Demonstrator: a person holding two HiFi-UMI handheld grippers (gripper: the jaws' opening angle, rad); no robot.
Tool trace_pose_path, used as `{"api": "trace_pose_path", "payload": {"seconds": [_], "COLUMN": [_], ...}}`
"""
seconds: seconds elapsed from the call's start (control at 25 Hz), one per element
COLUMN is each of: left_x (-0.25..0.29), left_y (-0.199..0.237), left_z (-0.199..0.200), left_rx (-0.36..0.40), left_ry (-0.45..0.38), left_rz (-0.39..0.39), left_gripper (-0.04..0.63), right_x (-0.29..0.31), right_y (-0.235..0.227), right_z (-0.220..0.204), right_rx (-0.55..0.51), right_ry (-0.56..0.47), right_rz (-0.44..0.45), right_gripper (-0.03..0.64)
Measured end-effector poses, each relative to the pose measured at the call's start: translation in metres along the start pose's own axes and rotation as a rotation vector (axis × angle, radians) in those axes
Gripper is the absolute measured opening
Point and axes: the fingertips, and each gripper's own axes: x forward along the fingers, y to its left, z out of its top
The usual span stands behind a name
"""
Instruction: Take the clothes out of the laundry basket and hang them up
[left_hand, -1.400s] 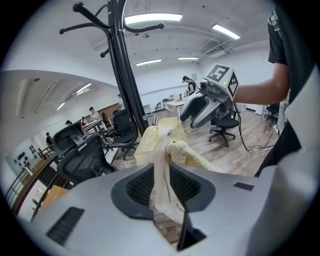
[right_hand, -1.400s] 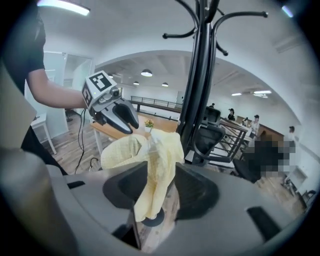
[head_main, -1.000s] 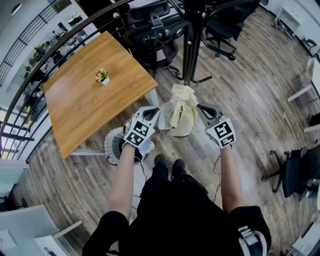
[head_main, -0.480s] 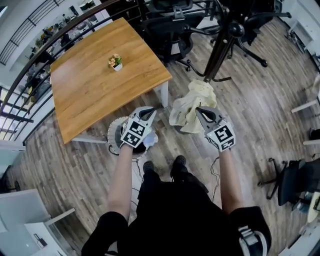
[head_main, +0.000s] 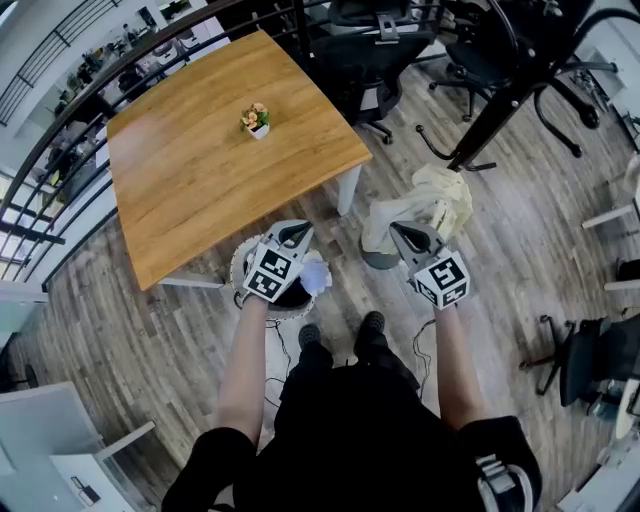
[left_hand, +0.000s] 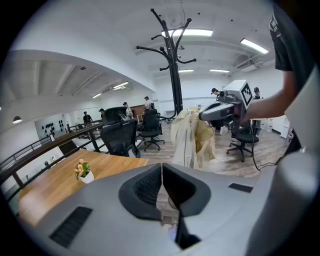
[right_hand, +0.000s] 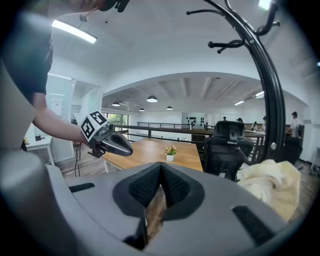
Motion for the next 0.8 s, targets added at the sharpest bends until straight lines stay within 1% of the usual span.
{"api": "trace_pose_path", "payload": {"seconds": [0.16,0.4,0.64,0.8], "left_x": [-0.016,-0.030,-0.030,-0.025], "left_y": [0.018,0.034,0.038,0.032], "left_z": [-0.025,-0.070,-0.110,-0.140], "left_rx": [-0.020,-0.039,-0.054,-0.106], "left_ry": [0.008,0.036,0.071,0.055], "left_rz": [-0.028,-0.078,-0.122,-0.174], "left_gripper": [0.026,0.026,0.027,0.028], "right_x": [0.023,0.051,0.075,0.094], "right_y": [0.024,0.055,0.073,0.085], "right_z": [-0.006,-0.028,-0.066,-0.104], "right_rx": [0.028,0.052,0.106,0.147], "right_ry": [0.023,0.084,0.145,0.184], "right_rz": [-0.025,-0.069,-0.073,-0.058], "right_gripper": [0.008,0.008,0.008,0.008]}}
